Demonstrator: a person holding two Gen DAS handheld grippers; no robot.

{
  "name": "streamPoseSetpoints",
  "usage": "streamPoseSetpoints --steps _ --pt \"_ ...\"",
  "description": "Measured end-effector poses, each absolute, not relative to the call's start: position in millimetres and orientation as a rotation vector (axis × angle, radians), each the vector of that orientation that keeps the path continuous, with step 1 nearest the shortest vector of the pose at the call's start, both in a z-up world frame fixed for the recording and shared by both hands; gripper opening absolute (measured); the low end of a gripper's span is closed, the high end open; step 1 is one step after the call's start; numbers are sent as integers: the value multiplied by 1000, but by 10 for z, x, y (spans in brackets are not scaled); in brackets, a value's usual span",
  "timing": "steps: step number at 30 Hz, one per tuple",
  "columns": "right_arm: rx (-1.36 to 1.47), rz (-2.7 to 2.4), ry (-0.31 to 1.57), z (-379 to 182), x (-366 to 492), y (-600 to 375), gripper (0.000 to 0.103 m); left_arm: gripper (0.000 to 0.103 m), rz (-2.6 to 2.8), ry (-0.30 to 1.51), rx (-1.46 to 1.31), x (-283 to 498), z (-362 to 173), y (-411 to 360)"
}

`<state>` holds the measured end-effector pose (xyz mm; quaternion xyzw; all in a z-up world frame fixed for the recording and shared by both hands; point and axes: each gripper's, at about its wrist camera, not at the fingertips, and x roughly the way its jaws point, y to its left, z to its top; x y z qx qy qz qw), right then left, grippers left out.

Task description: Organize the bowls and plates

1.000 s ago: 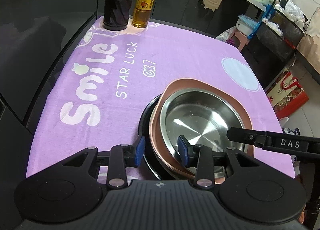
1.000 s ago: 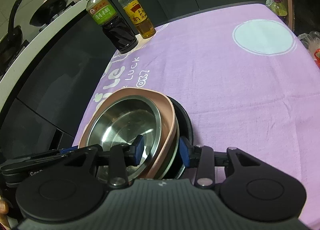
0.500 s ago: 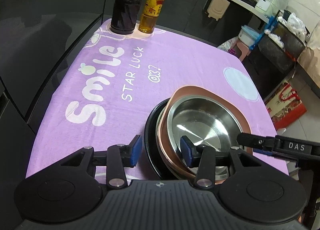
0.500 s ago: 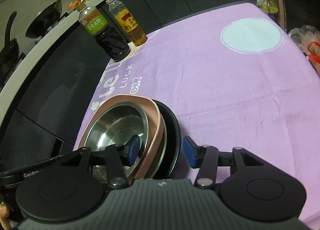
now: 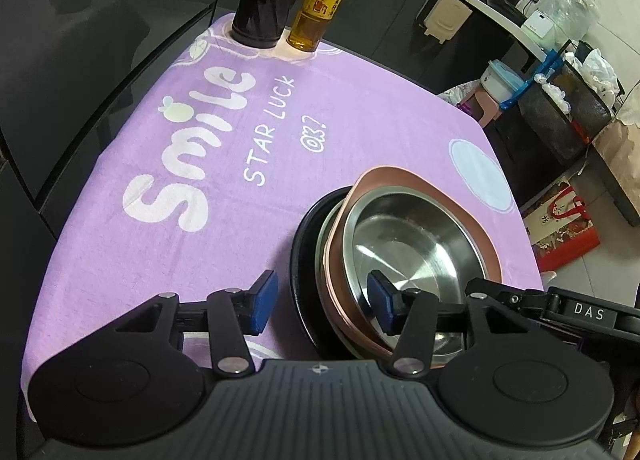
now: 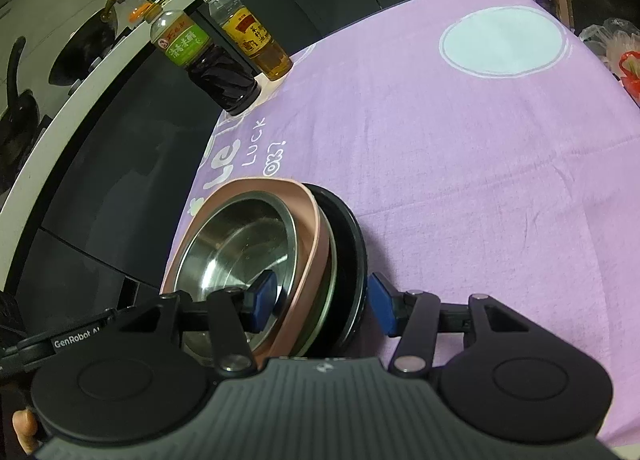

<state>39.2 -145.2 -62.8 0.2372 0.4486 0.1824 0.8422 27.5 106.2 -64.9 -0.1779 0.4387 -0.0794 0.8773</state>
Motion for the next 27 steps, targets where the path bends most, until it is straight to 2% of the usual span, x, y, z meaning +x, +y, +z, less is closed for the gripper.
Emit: streamPoseSetpoints --steps 11,27 --pt "513 399 984 -700 476 -1409 54 47 -199 968 -408 384 -784 1040" --pt "480 392 960 -743 489 -1331 54 48 -231 931 -416 442 -831 1043"
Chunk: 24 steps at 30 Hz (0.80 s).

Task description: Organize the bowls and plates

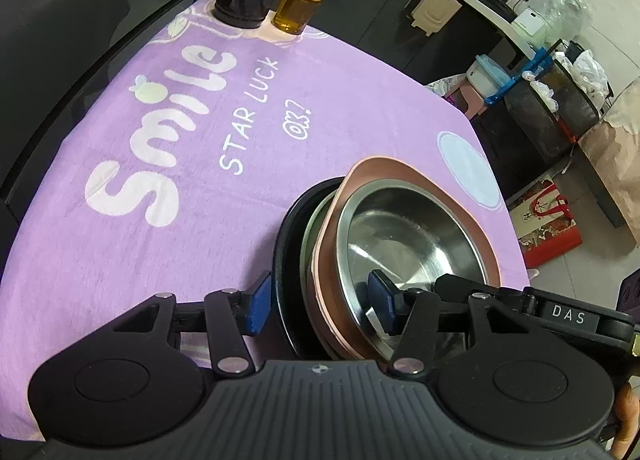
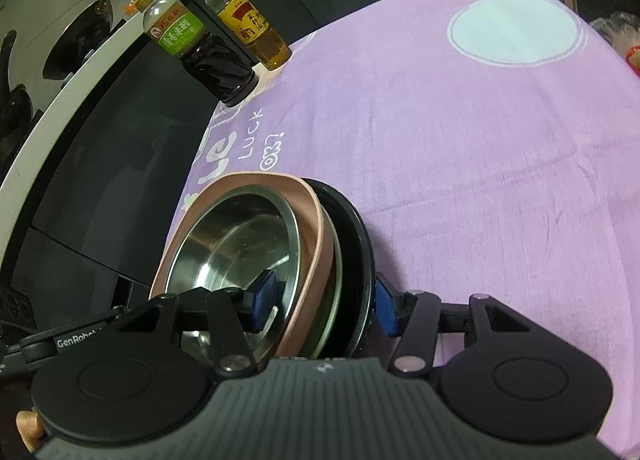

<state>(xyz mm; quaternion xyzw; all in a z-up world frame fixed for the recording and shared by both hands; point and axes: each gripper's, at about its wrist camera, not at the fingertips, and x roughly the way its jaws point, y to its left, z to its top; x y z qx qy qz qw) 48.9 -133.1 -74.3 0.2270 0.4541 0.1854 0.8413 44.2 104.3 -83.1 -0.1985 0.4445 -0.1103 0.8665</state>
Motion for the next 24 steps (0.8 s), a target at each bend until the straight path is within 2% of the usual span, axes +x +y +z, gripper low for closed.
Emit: streamPoseSetpoints --steps 24 --pt "425 394 879 -618 544 -1328 54 45 -257 866 -352 509 -693 929"
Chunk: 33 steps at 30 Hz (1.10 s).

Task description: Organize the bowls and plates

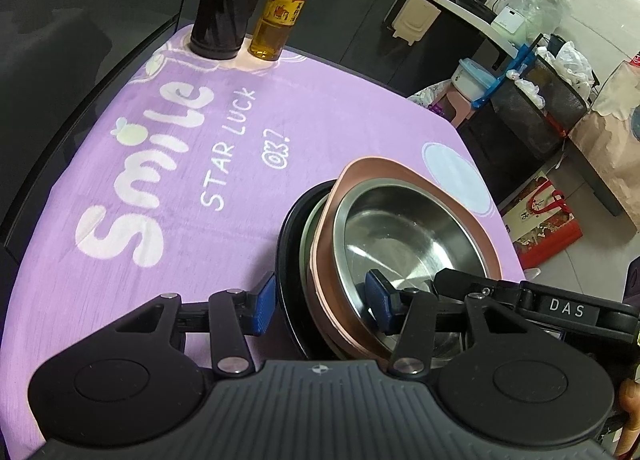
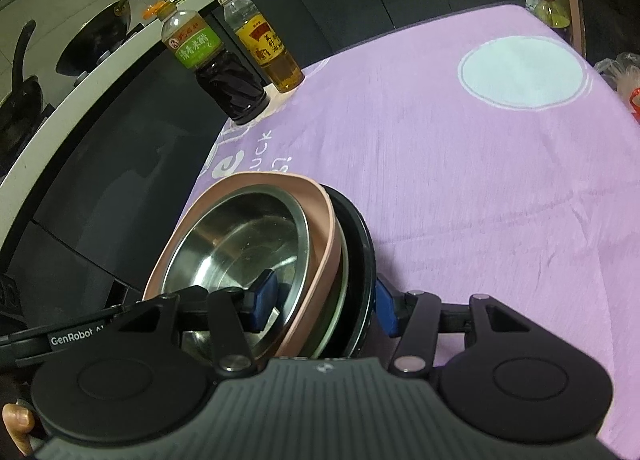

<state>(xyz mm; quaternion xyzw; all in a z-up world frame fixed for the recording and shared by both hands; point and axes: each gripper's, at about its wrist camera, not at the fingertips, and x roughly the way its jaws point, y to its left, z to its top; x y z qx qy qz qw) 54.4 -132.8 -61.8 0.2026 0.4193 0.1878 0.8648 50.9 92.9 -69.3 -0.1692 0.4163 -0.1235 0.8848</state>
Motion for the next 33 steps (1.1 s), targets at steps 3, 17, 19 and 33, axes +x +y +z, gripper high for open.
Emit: streamPoseSetpoints --steps 3,17,19,33 --pt "427 391 874 -582 602 -1343 54 45 -259 854 -347 568 -656 912" --pt "421 368 810 -318 943 -1406 54 45 -270 777 -317 960 -395 770" --pt "429 369 806 -296 1011 -1431 54 45 -269 765 -307 1034 -358 747" --pt "446 347 788 -154 1584 -1539 54 45 -285 727 -322 1701 -270 666"
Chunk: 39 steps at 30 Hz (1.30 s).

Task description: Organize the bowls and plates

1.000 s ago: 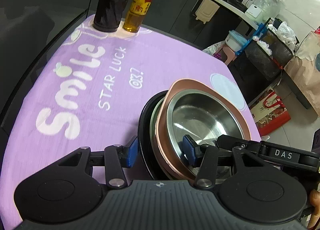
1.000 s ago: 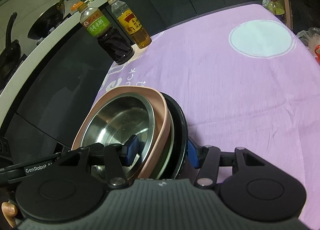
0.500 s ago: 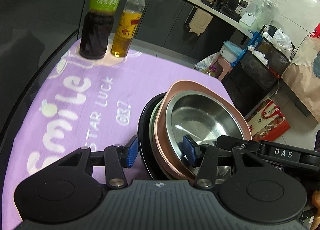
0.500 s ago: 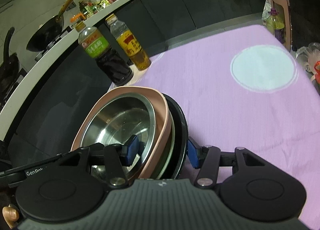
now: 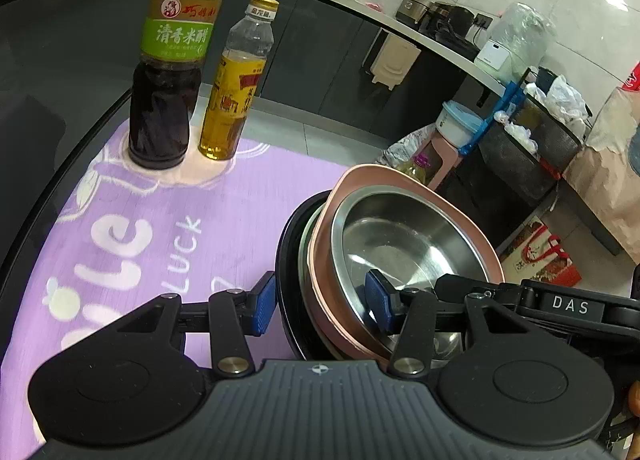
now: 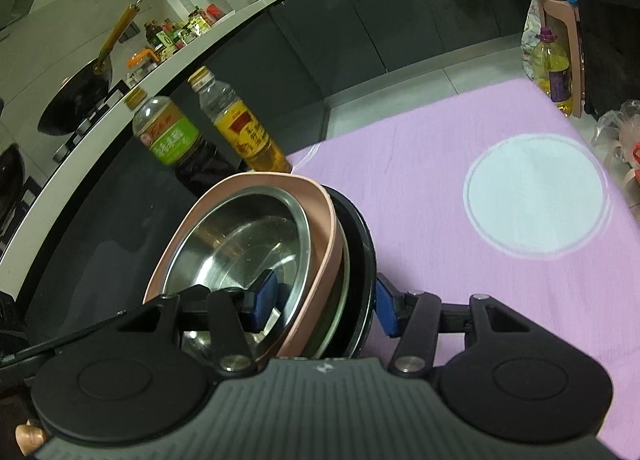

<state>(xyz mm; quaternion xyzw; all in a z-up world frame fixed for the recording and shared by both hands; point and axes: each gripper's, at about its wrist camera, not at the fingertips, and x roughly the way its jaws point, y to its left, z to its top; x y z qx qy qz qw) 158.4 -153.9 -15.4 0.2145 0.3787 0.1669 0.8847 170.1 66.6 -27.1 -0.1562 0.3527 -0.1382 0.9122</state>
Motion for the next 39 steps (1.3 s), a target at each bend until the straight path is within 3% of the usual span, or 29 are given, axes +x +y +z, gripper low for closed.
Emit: streamPoseSetpoints --steps 23,39 --pt "504 326 850 -395 2428 -1703 54 45 -246 774 -313 2575 -531 509" --pt "500 302 901 -686 2609 -1755 54 45 -229 808 -336 2782 -848 492"
